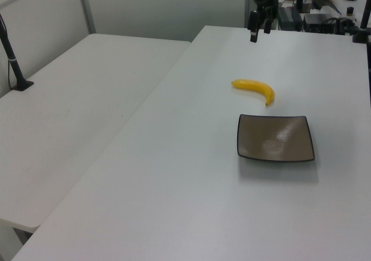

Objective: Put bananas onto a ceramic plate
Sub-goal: 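Move the gripper down over the yellow banana's middle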

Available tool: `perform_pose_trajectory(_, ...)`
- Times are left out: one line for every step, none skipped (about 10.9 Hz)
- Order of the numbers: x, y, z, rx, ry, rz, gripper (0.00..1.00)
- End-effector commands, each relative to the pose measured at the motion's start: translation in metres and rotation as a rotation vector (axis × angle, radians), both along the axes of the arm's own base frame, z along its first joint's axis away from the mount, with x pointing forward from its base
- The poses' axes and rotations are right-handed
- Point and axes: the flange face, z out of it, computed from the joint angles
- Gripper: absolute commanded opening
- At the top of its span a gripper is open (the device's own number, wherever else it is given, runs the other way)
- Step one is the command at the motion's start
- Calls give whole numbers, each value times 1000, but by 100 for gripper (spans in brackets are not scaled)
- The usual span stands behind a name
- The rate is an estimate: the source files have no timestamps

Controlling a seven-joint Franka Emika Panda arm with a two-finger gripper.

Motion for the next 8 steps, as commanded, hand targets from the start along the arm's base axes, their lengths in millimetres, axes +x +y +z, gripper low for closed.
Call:
perform_pose_trajectory(19, -15, -41, -12, 13, -31, 100)
perform_pose_trajectory(21, -22, -47, -14, 5, -44, 100)
perform_pose_trajectory(22, -25, -61, -13, 18, -50, 100)
perform_pose_trajectory(24, -25, -73, -13, 24, -50, 100)
perform_pose_trajectory(27, -27, -93, -14, 43, -51, 100)
perform_pose_trajectory(30, -27, -107, -16, 51, -51, 100)
perform_pose_trajectory(33, -30, -119, -17, 59, -53, 100)
perform_pose_trajectory(34, -33, -132, -24, 73, -54, 100)
